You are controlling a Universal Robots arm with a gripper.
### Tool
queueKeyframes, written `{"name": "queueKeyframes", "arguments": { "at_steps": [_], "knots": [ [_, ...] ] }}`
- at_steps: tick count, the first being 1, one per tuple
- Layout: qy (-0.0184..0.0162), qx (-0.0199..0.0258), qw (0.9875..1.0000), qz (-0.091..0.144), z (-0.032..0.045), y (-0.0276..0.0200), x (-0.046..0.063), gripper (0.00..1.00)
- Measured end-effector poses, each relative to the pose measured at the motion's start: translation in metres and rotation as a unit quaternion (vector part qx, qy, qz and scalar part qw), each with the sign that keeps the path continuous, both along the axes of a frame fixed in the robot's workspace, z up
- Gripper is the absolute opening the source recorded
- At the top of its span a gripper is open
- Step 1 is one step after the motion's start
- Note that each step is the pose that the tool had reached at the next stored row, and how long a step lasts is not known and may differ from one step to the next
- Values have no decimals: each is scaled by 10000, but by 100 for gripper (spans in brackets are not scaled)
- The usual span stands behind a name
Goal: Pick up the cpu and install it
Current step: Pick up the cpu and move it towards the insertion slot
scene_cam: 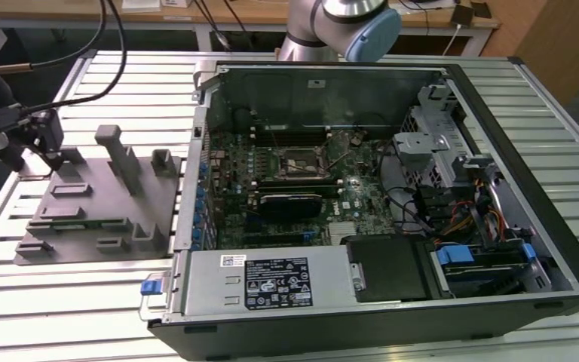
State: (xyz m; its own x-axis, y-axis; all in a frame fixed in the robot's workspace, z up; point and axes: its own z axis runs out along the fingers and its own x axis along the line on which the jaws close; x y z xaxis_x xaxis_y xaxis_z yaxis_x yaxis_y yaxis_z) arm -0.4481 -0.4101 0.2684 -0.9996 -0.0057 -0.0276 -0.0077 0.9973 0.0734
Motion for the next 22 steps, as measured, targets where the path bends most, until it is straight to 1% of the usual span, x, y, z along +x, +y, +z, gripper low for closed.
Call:
{"name": "queueKeyframes", "arguments": {
  "at_steps": [5,11,22],
  "knots": [
    [-20,0,10000,0,131,0,0,54],
    [-41,0,10000,0,308,0,0,54],
    [-78,0,10000,0,655,0,0,54]
  ]
}}
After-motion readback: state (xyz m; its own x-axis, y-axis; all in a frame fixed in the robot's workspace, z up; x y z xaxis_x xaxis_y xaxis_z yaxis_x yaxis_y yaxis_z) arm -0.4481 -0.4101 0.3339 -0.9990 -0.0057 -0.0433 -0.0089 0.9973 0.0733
